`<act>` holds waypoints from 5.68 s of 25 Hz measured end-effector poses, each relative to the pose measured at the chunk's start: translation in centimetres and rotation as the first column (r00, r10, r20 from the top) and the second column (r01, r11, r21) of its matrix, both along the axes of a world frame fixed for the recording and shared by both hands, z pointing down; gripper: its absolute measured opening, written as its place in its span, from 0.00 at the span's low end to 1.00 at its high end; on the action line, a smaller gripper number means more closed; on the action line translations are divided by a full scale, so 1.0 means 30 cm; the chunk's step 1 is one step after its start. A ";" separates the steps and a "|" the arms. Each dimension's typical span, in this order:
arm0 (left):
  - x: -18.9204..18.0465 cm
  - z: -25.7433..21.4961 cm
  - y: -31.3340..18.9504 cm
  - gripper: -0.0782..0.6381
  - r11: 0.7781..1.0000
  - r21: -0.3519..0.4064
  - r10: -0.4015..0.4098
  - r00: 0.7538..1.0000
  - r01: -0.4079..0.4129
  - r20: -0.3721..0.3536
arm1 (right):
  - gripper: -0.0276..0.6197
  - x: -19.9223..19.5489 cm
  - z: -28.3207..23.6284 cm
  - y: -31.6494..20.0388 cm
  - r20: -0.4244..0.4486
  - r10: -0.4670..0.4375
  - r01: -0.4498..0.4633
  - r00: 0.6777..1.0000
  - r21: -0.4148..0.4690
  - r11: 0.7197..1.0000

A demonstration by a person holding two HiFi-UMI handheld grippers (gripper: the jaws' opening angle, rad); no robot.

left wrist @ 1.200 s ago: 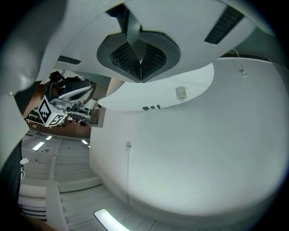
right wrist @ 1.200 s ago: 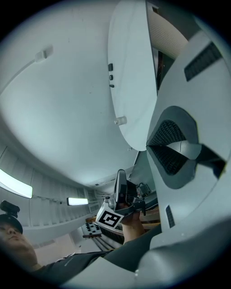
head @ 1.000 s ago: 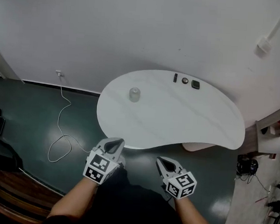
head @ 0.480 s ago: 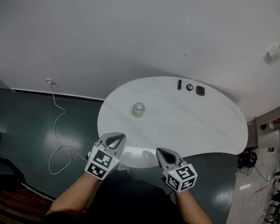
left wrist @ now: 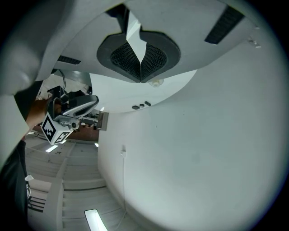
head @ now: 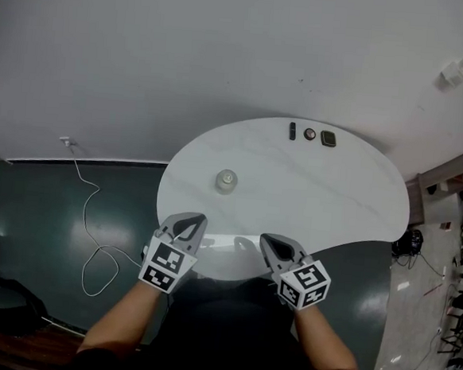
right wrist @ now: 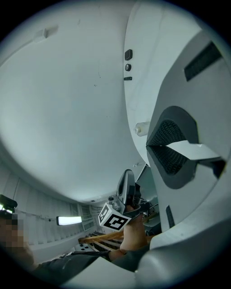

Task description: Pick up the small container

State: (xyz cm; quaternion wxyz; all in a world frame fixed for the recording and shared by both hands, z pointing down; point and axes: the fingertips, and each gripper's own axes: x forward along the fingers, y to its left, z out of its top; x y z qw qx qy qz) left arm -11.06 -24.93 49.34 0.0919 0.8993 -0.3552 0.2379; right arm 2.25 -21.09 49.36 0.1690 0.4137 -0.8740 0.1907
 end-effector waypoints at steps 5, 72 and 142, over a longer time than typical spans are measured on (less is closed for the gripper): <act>0.024 0.024 -0.006 0.13 1.000 0.003 0.015 1.000 -0.015 0.006 | 0.04 0.016 0.013 -0.010 0.001 0.015 -0.015 1.000 -0.008 1.000; 0.300 0.574 -0.547 0.59 0.999 -0.053 0.002 0.988 0.006 0.154 | 0.04 0.199 0.244 -0.175 0.053 -0.056 0.065 0.997 -0.182 0.981; 0.043 -0.195 0.075 0.59 0.986 0.004 0.165 0.980 -0.167 0.112 | 0.04 -0.008 -0.162 0.004 0.088 0.003 -0.016 0.996 0.141 0.990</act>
